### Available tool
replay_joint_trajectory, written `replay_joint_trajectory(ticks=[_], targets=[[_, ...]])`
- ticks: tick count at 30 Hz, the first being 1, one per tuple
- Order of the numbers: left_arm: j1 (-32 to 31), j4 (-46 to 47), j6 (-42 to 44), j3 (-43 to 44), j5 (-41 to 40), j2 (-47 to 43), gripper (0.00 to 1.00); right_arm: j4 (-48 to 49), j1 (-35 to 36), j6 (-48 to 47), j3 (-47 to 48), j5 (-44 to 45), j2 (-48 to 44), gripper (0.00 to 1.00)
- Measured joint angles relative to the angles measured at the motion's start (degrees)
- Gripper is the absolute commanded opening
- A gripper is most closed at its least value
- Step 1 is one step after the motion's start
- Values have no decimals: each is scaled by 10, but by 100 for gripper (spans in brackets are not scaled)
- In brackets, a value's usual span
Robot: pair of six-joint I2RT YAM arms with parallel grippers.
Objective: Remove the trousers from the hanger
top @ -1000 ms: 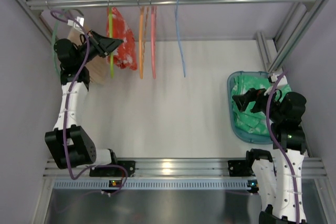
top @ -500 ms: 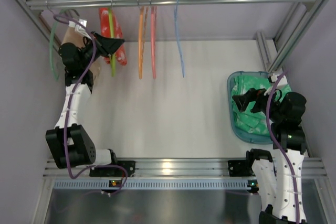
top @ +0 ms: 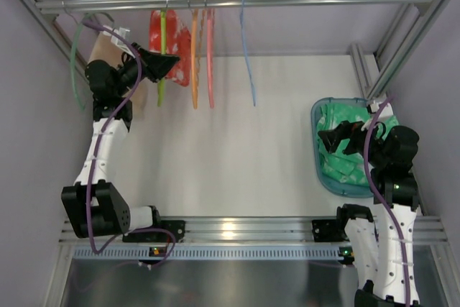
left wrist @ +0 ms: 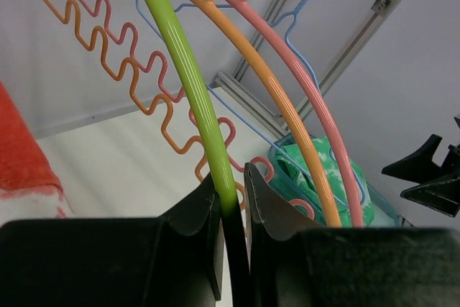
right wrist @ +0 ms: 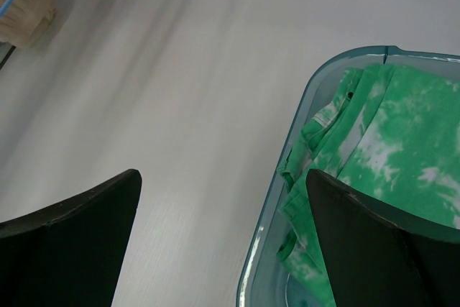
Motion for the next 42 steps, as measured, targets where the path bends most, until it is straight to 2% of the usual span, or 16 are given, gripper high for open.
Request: replay_joint_trajectory(ticks=[11,23,30,32,36,42], targets=[[-8,-33,-19,-4,-22,-24,0,-1,0,0,0,0,0,99],[-16,-224,-178,-45,-105,-242,0,4,0,0,7,-38,1,99],[-16,-329,-215,-42,-167,-329,0,84,19,41,20,-74,14,99],[-16,-357,-223,-38,-181,-335,0,111,59,45,20,-59,18,99],[-11,-410,-238,-28,-198,-333,0,158,254,25,23,23,38,99],[8,-467,-275,11,-200,-325,0,254,490,-24,36,145,119,99]])
